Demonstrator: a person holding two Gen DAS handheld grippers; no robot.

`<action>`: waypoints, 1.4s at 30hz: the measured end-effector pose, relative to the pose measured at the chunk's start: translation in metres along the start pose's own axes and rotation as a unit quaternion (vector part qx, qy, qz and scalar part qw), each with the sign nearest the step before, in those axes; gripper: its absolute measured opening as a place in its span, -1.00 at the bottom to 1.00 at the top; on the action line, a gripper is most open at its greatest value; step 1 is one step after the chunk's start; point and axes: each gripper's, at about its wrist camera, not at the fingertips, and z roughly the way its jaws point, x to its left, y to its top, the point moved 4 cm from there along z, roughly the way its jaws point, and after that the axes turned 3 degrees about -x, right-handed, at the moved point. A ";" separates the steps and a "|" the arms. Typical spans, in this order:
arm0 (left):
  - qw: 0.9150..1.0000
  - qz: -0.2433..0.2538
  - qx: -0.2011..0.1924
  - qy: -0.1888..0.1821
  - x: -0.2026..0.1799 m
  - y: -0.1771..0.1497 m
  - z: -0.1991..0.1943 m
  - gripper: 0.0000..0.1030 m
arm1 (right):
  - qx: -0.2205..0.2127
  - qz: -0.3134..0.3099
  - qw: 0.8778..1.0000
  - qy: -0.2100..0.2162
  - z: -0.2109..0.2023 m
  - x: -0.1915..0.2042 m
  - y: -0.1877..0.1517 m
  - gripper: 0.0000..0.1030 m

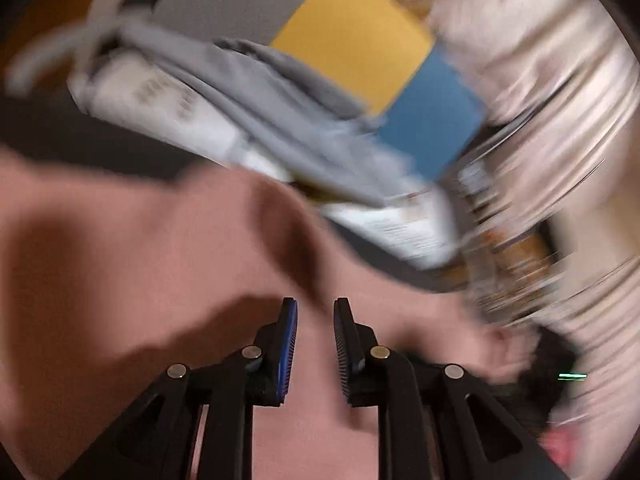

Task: Fold clothes

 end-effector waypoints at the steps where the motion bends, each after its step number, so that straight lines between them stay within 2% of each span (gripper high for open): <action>1: 1.000 0.021 0.020 0.013 0.000 0.005 0.007 -0.70 | -0.002 -0.004 1.000 -0.003 0.000 0.002 -0.001 -0.74; 2: 0.998 0.042 0.040 0.026 0.001 0.010 0.013 -0.70 | -0.004 -0.007 1.000 -0.007 0.000 0.003 -0.001 -0.74; 3: 0.997 0.053 0.044 0.020 -0.001 0.014 0.016 -0.70 | -0.005 -0.011 1.000 -0.010 0.000 0.005 -0.002 -0.74; 6: 0.996 0.072 0.026 -0.034 -0.010 0.025 0.017 -0.71 | -0.007 -0.007 1.000 -0.008 0.002 0.005 -0.002 -0.74; 8: 0.995 0.091 0.018 -0.045 -0.020 0.030 0.023 -0.71 | -0.008 -0.003 1.000 -0.005 0.004 0.004 -0.002 -0.74; 11: 0.993 0.111 0.023 -0.015 -0.019 0.033 0.038 -0.71 | -0.008 -0.008 1.000 -0.010 0.004 0.006 -0.002 -0.74; 13: 0.994 0.113 0.008 0.008 -0.010 0.033 0.042 -0.83 | -0.008 -0.015 1.000 -0.018 0.005 0.009 -0.003 -0.74; 16: 0.996 0.079 -0.016 0.028 0.010 0.037 0.041 -0.89 | -0.009 -0.023 0.999 -0.028 0.005 0.011 -0.003 -0.74; 18: 0.999 0.021 -0.023 0.015 0.028 0.040 0.040 -0.97 | -0.010 -0.023 0.999 -0.028 0.005 0.011 -0.003 -0.74; 22: 1.000 -0.010 -0.021 -0.002 0.038 0.040 0.037 -0.97 | -0.010 -0.021 0.999 -0.028 0.005 0.010 -0.004 -0.74; 25: 0.998 -0.054 -0.028 -0.003 0.047 0.040 0.021 -0.94 | -0.010 -0.022 0.999 -0.029 0.005 0.010 -0.003 -0.74; 27: 0.995 -0.079 -0.055 0.041 0.053 0.041 0.006 -0.93 | -0.011 -0.021 0.999 -0.028 0.005 0.010 -0.003 -0.74; 28: 0.992 -0.093 -0.075 0.052 0.052 0.041 -0.004 -0.88 | -0.011 -0.021 0.999 -0.027 0.005 0.009 -0.003 -0.74; 30: 0.993 -0.076 -0.091 0.012 0.029 0.040 -0.012 -0.78 | -0.011 -0.023 0.999 -0.025 0.004 0.008 -0.003 -0.74; 31: 0.995 -0.053 -0.086 -0.007 0.014 0.038 -0.011 -0.75 | -0.011 -0.024 0.999 -0.025 0.004 0.008 -0.003 -0.74; 33: 0.997 0.017 -0.071 0.000 -0.014 0.032 0.002 -0.74 | -0.010 -0.024 0.999 -0.026 0.004 0.008 -0.003 -0.74; 35: 0.994 0.089 -0.059 0.015 -0.041 0.026 0.016 -0.74 | -0.010 -0.024 0.999 -0.026 0.005 0.008 -0.003 -0.74; 36: 0.993 0.104 -0.051 0.034 -0.044 0.024 0.024 -0.74 | -0.010 -0.023 0.999 -0.025 0.005 0.008 -0.003 -0.74; 38: 0.992 0.098 -0.038 0.076 -0.032 0.024 0.039 -0.73 | -0.010 -0.023 0.999 -0.025 0.005 0.008 -0.003 -0.74; 40: 0.993 0.069 -0.054 0.083 -0.011 0.029 0.042 -0.70 | -0.011 -0.026 0.999 -0.029 0.005 0.010 -0.003 -0.74; 41: 0.992 0.062 -0.059 0.095 -0.001 0.032 0.043 -0.73 | -0.011 -0.028 0.999 -0.031 0.005 0.011 -0.004 -0.74; 42: 0.994 0.044 -0.059 0.085 0.010 0.034 0.045 -0.90 | -0.012 -0.029 0.999 -0.032 0.006 0.011 -0.004 -0.74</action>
